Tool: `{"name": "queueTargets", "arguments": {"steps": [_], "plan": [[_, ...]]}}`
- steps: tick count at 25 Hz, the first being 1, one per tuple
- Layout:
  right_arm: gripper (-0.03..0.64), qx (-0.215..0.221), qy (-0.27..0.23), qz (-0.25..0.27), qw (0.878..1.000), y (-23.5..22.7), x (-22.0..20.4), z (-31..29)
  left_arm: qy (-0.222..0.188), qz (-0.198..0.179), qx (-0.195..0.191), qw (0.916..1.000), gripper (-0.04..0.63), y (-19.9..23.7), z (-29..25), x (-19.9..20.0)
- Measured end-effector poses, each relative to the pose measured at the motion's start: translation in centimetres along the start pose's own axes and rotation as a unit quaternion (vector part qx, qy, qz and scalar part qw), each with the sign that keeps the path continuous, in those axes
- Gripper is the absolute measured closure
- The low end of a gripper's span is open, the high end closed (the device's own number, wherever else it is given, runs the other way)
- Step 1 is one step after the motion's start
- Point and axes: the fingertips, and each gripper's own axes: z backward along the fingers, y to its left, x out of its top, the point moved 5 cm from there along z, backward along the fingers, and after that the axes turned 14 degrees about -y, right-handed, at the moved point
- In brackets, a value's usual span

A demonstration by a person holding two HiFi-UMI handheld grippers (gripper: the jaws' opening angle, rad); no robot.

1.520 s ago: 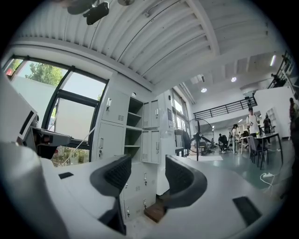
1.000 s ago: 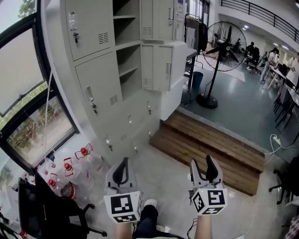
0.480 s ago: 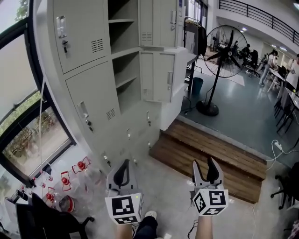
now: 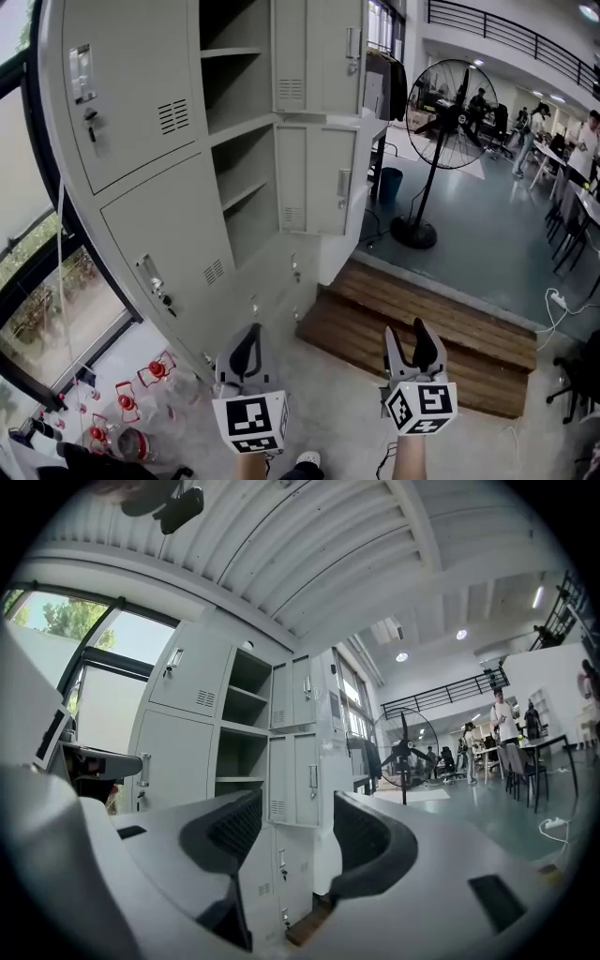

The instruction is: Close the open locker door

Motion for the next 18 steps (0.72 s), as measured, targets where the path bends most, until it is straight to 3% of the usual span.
{"name": "queueTargets", "arguments": {"steps": [18], "plan": [[0.385, 0.029, 0.031, -0.008, 0.999, 1.5, -5.4, -10.5, 0.031, 0.001, 0.021, 0.9993, 0.594, 4.9, -8.5, -4.9]]}}
